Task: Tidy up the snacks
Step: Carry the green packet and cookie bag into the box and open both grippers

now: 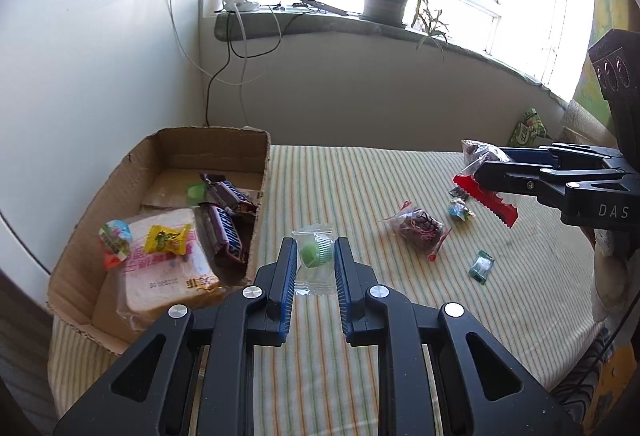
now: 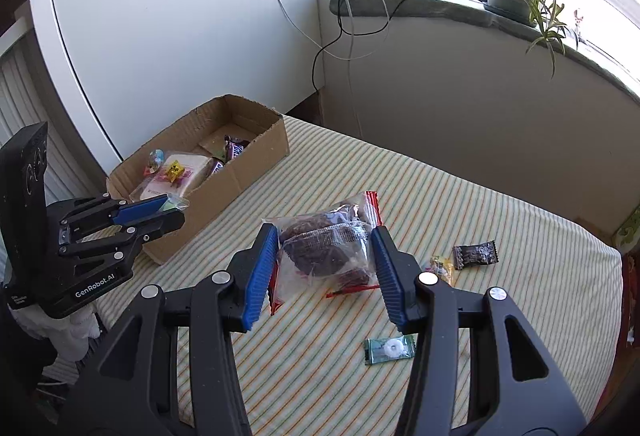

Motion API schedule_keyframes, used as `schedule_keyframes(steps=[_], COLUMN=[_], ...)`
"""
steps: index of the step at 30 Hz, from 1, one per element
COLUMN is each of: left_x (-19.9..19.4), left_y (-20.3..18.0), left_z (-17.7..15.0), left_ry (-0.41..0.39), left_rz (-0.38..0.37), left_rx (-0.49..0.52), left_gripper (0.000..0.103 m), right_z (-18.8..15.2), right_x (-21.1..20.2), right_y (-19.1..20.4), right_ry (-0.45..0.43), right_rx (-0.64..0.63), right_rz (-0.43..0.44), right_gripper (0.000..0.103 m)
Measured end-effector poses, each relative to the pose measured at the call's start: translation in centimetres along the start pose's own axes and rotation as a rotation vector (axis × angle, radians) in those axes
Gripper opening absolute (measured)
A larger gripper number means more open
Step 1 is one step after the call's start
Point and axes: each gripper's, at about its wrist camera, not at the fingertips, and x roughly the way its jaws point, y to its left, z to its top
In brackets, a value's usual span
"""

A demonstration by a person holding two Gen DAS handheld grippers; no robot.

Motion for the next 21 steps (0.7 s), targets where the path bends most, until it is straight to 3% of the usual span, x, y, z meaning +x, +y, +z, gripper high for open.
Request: schedule_keyframes(steps=[21], left_x=[-1.2], left_y=[9.6], left_z=[0.3], left_ry=[-0.05], left_rz=[0.122], left_rx=[-0.086], left_gripper=[0.017], right_z=[9.0], right_x=[7.4], right_y=[9.3], right_ry=[-0.016], right_rx=[-0.155], right_rz=[0.063], right_gripper=[0.05])
